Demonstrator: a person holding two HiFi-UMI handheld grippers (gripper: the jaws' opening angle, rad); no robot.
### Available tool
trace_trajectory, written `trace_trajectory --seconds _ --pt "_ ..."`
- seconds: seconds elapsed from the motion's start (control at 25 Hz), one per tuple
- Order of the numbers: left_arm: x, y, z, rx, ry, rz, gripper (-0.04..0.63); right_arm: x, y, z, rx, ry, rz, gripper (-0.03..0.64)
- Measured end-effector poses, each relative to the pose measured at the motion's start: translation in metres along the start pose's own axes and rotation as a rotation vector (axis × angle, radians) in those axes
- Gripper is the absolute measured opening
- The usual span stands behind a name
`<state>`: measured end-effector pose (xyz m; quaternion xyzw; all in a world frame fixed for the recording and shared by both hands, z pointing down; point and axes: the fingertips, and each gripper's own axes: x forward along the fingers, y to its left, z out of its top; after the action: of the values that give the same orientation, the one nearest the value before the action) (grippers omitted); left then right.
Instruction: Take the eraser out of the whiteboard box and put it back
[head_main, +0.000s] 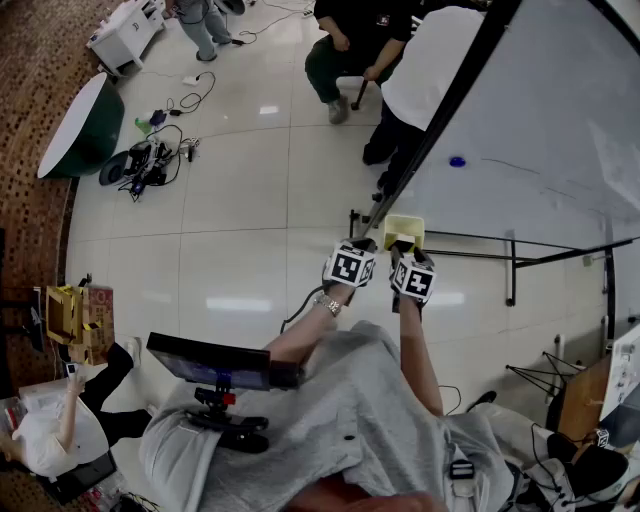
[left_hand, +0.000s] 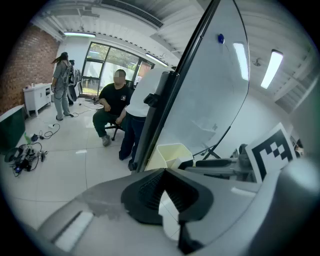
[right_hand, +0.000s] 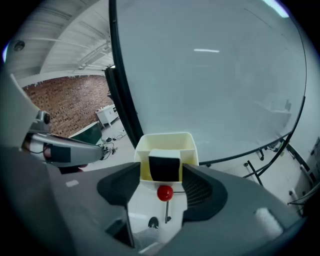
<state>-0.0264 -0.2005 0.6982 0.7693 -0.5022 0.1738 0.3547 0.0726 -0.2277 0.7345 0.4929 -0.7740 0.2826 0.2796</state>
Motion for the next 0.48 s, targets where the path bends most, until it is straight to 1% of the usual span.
trace_trajectory --seconds 0.08,0.12,0.24,0.36,0.48 --pt "0.010 0.008 0.001 -0.005 0.015 -0.009 0.005 0.008 0.005 -0.001 0.005 0.022 0.003 0.326" --pt "0.015 0.010 0.002 -0.007 0.023 -0.016 0.005 0.013 0.007 -0.001 0.006 0.029 0.009 0.341" --pt "0.024 0.009 0.009 0.001 0.037 -0.041 0.005 0.025 0.012 0.002 0.005 0.048 0.037 0.347" --pt "0.028 0.008 0.019 0.005 0.030 -0.045 0.005 0.037 0.010 0.000 0.007 0.084 0.055 0.347" --pt "0.031 0.014 0.028 -0.008 0.017 -0.030 0.005 0.042 0.000 0.003 0.019 0.099 0.036 0.345"
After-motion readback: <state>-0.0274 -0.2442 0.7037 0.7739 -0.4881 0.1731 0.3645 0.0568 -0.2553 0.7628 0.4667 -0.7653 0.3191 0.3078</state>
